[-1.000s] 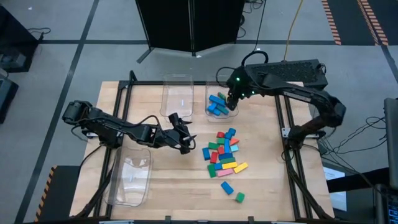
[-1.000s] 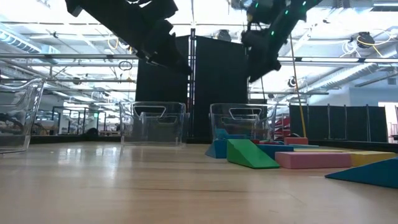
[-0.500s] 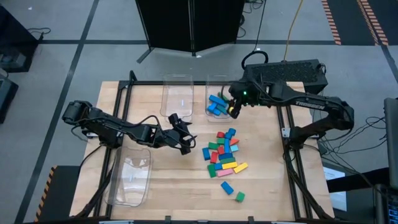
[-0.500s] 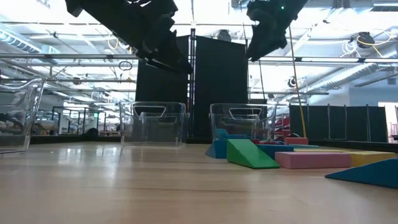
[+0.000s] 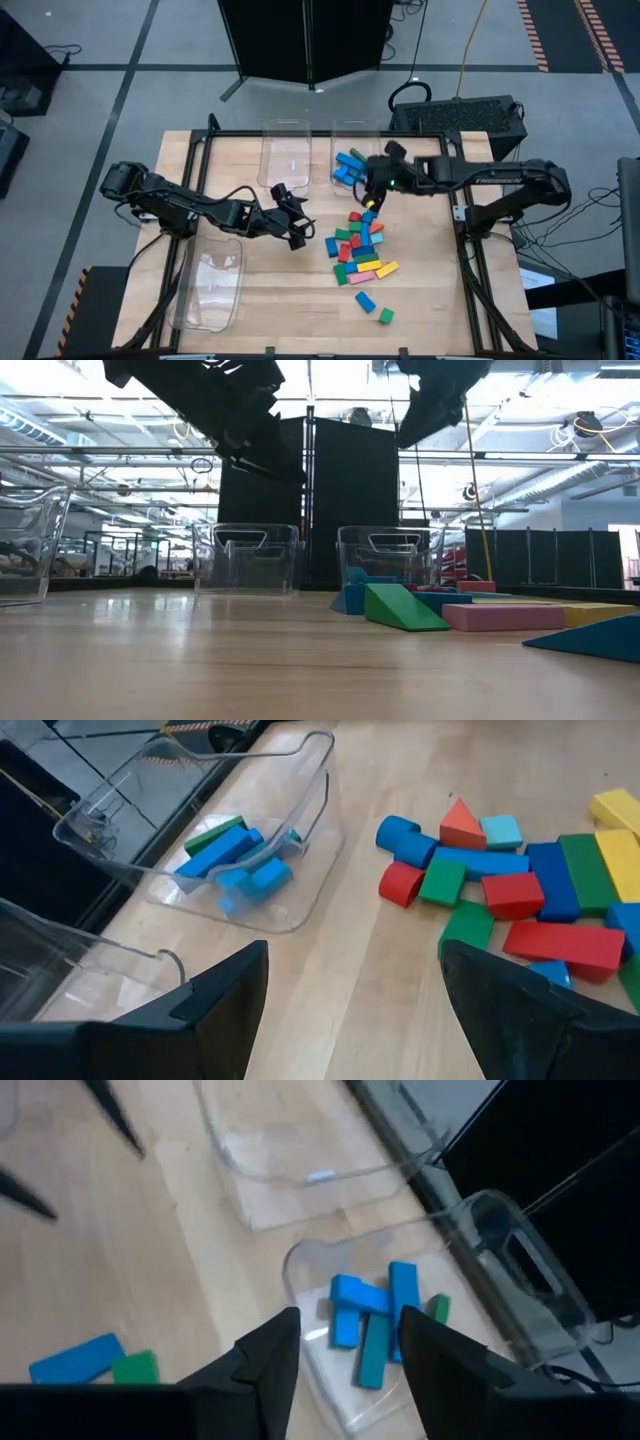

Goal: Sort blocks by size
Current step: Put the yellow rectangular block into the top right transparent bin

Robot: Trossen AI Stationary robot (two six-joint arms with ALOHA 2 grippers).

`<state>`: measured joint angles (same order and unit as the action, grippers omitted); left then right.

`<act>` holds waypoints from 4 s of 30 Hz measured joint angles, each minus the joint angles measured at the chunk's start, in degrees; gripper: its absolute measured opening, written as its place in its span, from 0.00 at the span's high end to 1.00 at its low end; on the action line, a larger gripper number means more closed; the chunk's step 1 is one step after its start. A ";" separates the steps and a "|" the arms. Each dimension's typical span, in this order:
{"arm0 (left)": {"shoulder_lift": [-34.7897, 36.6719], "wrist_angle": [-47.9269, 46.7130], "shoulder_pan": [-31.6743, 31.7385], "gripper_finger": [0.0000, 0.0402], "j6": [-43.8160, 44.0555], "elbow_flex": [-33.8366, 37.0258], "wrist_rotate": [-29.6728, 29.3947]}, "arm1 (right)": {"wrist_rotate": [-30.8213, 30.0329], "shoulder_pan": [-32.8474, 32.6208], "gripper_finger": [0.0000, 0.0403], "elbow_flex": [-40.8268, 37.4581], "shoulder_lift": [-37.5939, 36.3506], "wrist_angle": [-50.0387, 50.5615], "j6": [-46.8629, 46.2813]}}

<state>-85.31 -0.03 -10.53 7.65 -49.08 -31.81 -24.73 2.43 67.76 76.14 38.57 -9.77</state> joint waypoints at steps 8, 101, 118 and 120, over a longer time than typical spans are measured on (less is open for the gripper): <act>0.00 -0.31 0.01 0.26 2.44 0.00 0.02 | -3.95 -5.50 0.67 -9.04 0.02 -3.70 -6.61; -0.01 1.22 0.07 0.26 2.08 -0.04 0.05 | 26.52 -26.55 0.54 -32.91 1.53 -16.95 -7.29; -0.05 1.20 0.20 0.26 2.10 -0.04 0.08 | 25.93 -26.53 0.51 -34.42 6.69 -22.58 -8.93; -0.05 1.18 0.29 0.26 2.10 -0.04 0.08 | 25.69 -26.51 0.57 -34.44 6.72 -22.68 -9.20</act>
<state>-85.36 1.15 -10.24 9.76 -49.12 -31.73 0.96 -24.08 33.32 82.86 15.88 -18.97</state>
